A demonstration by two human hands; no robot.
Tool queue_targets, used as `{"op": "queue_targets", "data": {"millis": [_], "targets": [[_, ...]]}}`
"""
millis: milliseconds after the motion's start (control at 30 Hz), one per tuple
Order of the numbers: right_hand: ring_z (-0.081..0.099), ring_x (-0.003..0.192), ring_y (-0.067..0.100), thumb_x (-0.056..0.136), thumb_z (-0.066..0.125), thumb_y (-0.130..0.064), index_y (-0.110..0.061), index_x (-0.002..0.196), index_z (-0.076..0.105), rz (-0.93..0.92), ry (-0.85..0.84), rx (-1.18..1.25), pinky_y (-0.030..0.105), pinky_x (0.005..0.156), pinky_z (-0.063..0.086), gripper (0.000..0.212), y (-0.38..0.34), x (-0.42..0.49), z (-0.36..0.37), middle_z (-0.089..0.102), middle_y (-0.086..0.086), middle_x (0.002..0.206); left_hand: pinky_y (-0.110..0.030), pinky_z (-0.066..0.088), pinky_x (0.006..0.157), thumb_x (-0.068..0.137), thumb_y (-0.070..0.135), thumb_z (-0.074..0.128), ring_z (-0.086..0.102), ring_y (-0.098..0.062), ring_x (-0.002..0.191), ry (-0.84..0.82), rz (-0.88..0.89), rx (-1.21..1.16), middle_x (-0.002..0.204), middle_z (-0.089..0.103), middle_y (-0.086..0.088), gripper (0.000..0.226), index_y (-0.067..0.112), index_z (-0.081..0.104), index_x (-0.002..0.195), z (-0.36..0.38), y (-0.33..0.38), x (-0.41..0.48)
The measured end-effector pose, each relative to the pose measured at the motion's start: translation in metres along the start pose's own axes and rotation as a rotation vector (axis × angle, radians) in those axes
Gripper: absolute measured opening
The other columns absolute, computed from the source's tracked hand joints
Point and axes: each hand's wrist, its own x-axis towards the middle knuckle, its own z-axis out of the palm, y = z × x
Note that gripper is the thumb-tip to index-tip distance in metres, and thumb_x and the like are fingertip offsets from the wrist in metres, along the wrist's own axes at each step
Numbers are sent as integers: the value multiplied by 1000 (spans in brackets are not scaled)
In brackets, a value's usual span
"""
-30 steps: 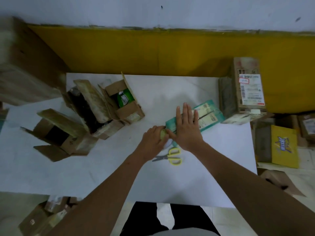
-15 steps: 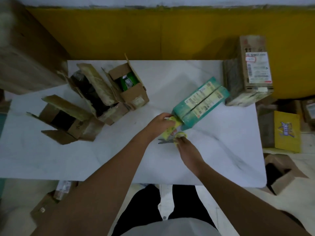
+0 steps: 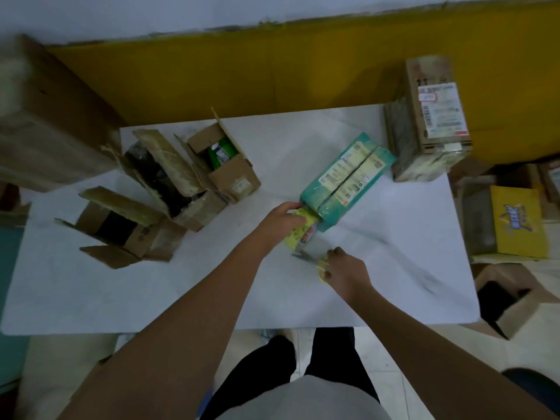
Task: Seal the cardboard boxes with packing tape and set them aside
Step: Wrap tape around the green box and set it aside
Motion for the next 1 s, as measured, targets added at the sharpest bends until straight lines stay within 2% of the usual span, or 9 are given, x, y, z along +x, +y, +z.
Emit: {"op": "queue_targets", "data": {"millis": [167, 233, 333, 467, 533, 600, 733, 867, 1000], "targets": [[68, 77, 17, 85, 62, -52, -23, 102, 52, 43, -17, 153, 28, 64, 48, 35, 44, -73, -31, 67, -7, 85, -24, 48, 67, 92, 17, 63, 63, -13, 83, -36, -8, 69, 110, 66, -6, 37, 17, 58, 129, -4, 10, -3], [64, 71, 8, 81, 71, -48, -29, 97, 56, 61, 72, 293, 26, 62, 47, 30, 52, -85, -64, 65, -14, 77, -25, 49, 68, 91, 18, 64, 64, -13, 83, -42, -13, 66, 111, 66, -6, 38, 16, 58, 128, -6, 13, -6], [59, 69, 6, 86, 70, -33, -25, 88, 61, 38, 351, 517, 25, 63, 43, 13, 30, -48, -116, 65, -15, 76, -28, 51, 74, 90, 18, 67, 66, -18, 88, -42, -22, 28, 112, 68, -9, 38, 16, 59, 127, -5, 11, -6], [57, 76, 12, 95, 56, -30, -25, 89, 56, -41, 357, 655, 28, 69, 43, 8, -16, 44, -149, 61, -9, 83, -29, 51, 80, 88, 17, 69, 65, -20, 94, -50, -23, 15, 110, 68, -9, 39, 16, 60, 126, -3, 12, -4], [62, 85, 14, 97, 50, -39, -27, 94, 60, -86, 351, 617, 35, 72, 50, 16, -27, 72, -139, 67, -9, 92, -29, 54, 83, 88, 15, 68, 68, -17, 93, -46, -31, 34, 109, 69, -10, 40, 14, 58, 128, -5, 15, -2], [62, 91, 21, 96, 50, -41, -23, 102, 60, -129, 433, 438, 38, 72, 51, 22, -28, 82, -123, 66, -3, 99, -24, 57, 67, 91, 5, 62, 70, -11, 72, -88, -41, -29, 99, 68, -15, 36, 8, 52, 126, -8, 17, -1], [60, 95, 28, 96, 51, -39, -15, 110, 57, -214, 494, 284, 37, 69, 49, 28, -24, 92, -109, 61, 5, 103, -34, 60, 65, 94, 2, 55, 69, -26, 66, -177, -69, -17, 91, 68, -25, 41, 7, 42, 133, -7, 14, 1], [60, 99, 26, 93, 50, -45, -18, 117, 56, -235, 475, 213, 32, 68, 45, 37, -21, 99, -110, 60, 1, 109, -24, 55, 50, 97, -1, 46, 66, -18, 50, -192, -126, -9, 89, 64, -28, 37, 5, 41, 133, 2, 19, -1], [57, 104, 19, 91, 54, -52, -24, 123, 53, -237, 332, 347, 31, 76, 43, 42, -32, 97, -134, 55, -5, 119, -28, 57, 55, 97, 0, 51, 70, -21, 62, -194, -89, -179, 100, 66, -29, 34, 2, 46, 130, -4, 11, -3]]}}
